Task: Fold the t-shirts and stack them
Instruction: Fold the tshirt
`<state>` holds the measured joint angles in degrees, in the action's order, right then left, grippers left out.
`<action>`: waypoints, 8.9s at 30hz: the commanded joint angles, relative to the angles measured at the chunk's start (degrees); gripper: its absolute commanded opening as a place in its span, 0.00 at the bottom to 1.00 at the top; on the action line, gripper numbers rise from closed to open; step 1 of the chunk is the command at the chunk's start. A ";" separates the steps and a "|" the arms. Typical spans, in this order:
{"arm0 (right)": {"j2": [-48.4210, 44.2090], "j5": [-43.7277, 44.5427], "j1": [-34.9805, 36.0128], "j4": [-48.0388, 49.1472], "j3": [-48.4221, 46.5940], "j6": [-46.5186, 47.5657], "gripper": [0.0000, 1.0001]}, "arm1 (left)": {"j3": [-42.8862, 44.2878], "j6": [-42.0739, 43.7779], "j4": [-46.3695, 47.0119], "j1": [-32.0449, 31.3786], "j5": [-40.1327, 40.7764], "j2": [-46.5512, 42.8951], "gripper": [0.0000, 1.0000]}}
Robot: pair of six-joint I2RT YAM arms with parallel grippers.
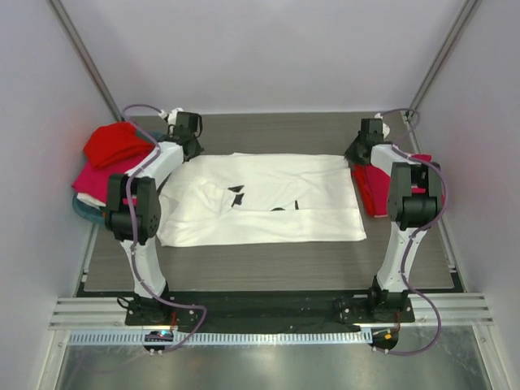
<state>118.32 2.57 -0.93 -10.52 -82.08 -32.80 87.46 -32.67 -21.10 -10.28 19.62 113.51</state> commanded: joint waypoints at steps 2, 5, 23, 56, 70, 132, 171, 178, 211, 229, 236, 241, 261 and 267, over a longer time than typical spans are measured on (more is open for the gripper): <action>-8.71 -1.78 -0.30 8.05 3.77 1.51 0.01 | -3.34 0.05 8.80 -2.02 7.01 -9.09 0.00; -12.49 -1.78 -0.30 9.55 6.58 2.12 0.01 | -4.84 -0.64 8.97 -2.64 8.59 -10.85 0.00; -22.69 -2.84 -0.30 9.56 18.71 -0.60 0.01 | 1.14 -1.61 -3.77 -3.43 11.23 1.81 0.00; -40.46 10.27 -2.50 8.15 41.48 -12.12 0.01 | -32.35 -10.23 2.47 -3.52 11.23 -23.25 0.00; -48.35 11.68 -2.15 11.91 45.26 -12.91 0.64 | -40.61 -10.66 6.33 -5.18 12.20 -34.93 0.63; 22.40 -37.28 35.56 28.44 -18.99 -26.35 0.01 | -28.57 -11.46 -3.33 6.59 3.76 -14.37 0.62; -4.06 -45.55 41.70 32.08 17.04 -10.81 0.06 | -34.20 -12.77 -7.81 6.59 -5.64 -35.04 0.73; -9.51 -39.84 42.33 24.32 21.78 -6.58 0.61 | -32.09 -12.95 -6.15 6.51 -6.35 -29.15 0.72; 17.73 -35.86 42.06 20.88 -15.74 -10.53 0.53 | -16.27 -17.78 -6.94 6.51 -3.71 -5.06 0.56; 18.18 -44.75 42.85 31.00 -13.55 -16.77 0.01 | -18.29 -16.82 -9.22 6.59 1.65 -6.55 0.56; 9.74 -46.69 45.39 35.66 -1.25 -17.22 0.01 | -18.20 -16.64 -9.31 6.59 2.27 -6.73 0.55; 4.92 -46.43 48.12 35.92 6.14 -17.48 0.01 | -18.29 -16.47 -9.48 6.59 2.36 -6.90 0.55; -2.47 -40.64 53.40 32.16 10.98 -15.72 0.75 | -19.43 -13.66 -8.69 6.59 1.75 -10.33 0.56; -10.30 -31.24 52.52 23.73 15.28 -10.90 0.64 | -21.63 -12.77 -8.95 5.89 1.39 -19.11 0.57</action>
<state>114.43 -35.05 52.14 16.95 -67.88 -47.70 66.37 -46.61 -29.56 -4.32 19.51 101.82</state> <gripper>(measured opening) 0.655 0.565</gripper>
